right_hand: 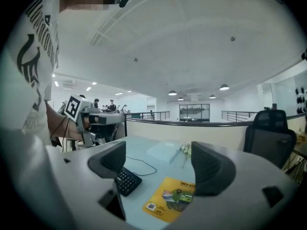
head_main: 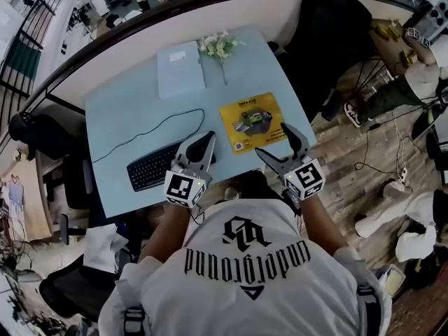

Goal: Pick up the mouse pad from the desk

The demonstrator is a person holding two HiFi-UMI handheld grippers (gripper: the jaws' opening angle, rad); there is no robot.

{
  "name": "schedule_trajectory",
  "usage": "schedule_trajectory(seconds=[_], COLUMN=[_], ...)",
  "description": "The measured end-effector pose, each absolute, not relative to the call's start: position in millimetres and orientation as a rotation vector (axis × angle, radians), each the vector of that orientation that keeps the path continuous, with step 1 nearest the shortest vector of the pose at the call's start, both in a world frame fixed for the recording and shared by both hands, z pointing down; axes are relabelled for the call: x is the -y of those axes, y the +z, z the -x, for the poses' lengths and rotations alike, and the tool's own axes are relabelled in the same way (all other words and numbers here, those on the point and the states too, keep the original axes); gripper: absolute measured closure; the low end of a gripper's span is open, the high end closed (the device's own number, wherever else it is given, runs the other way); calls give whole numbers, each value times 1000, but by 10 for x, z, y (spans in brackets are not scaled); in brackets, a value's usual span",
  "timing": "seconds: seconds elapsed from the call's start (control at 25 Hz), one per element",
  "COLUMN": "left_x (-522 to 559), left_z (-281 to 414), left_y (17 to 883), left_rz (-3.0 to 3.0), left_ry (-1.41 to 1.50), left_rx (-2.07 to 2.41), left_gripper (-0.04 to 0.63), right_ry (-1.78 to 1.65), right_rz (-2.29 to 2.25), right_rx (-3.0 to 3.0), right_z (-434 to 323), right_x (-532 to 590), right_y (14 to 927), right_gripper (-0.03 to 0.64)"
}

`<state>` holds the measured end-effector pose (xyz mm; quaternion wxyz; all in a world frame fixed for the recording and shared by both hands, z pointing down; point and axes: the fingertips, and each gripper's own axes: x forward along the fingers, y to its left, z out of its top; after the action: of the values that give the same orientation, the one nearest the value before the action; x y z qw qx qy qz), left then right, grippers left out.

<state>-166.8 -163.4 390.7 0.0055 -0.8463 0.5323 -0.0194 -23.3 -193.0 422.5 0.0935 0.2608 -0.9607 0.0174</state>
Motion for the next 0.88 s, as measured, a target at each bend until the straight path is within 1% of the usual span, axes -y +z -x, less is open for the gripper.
schedule_trajectory(seconds=[0.48,0.88], left_x=[2330,2848], left_z=[1809,1751], left_y=[4310,4763], left_rz=[2648,2659], left_ry=[-109,-218], left_rx=[-1845,-1984], left_gripper=[588,588], right_ry=[93,150], right_rz=[-619,-439], right_rx=[2776,2655], right_z=[319,223], right_x=[2842,3535], right_y=[4643,5313], right_gripper=[204,204])
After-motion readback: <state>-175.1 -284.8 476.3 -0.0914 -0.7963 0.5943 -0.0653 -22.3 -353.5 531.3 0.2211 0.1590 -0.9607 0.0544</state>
